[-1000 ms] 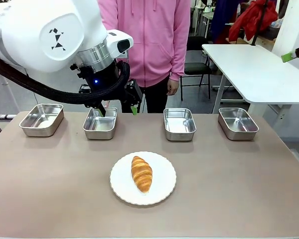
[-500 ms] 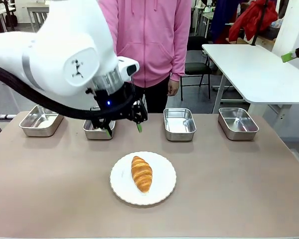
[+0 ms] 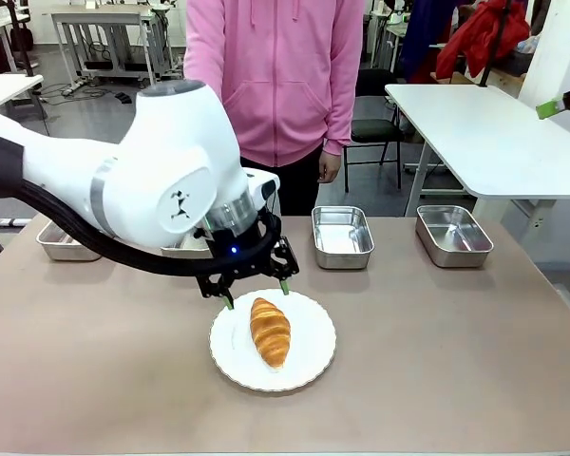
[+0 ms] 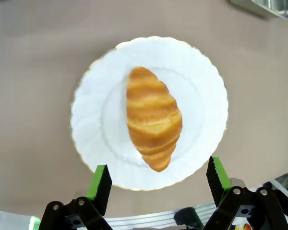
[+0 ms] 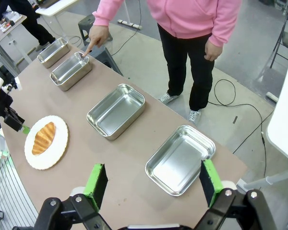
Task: Place the bread in the container.
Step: Place the Butter Roll into the Airtight Container indicated by the human.
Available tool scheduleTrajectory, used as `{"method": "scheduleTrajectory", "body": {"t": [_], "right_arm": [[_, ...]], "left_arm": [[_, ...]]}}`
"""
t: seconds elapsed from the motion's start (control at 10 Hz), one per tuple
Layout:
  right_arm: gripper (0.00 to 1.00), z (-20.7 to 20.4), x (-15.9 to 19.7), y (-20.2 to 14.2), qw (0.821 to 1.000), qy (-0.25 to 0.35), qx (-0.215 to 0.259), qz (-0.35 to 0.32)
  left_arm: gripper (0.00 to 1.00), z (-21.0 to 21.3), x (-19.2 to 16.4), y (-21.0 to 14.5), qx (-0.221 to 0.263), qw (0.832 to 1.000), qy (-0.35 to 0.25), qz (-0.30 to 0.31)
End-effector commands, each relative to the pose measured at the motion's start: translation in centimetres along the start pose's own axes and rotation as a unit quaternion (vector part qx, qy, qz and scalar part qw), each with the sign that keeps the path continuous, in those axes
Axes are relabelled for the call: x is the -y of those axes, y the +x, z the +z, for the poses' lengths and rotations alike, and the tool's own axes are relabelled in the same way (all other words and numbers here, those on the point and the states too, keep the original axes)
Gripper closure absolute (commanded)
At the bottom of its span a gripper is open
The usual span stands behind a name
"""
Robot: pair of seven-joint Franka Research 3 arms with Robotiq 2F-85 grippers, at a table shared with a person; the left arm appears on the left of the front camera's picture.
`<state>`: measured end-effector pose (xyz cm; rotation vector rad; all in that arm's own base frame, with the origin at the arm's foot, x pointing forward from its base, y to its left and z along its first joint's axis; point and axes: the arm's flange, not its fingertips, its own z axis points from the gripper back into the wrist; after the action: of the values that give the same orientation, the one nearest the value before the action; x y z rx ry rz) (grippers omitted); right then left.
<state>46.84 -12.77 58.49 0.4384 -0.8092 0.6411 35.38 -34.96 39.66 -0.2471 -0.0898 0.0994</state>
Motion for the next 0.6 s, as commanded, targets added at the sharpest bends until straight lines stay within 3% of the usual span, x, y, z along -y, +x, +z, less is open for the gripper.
{"method": "scheduleTrajectory", "body": {"t": [0.0, 0.5], "right_arm": [[0.0, -0.1, -0.1, 0.0, 1.0, 0.002, 0.005, 0.001], [0.0, -0.1, -0.1, 0.0, 1.0, 0.002, 0.005, 0.001]], "left_arm": [[0.0, -1.7, 1.1, -0.3, -0.009, 1.0, -0.004, 0.03], [0.0, -5.0, 2.4, 0.1, -0.033, 0.997, 0.039, 0.053]]}}
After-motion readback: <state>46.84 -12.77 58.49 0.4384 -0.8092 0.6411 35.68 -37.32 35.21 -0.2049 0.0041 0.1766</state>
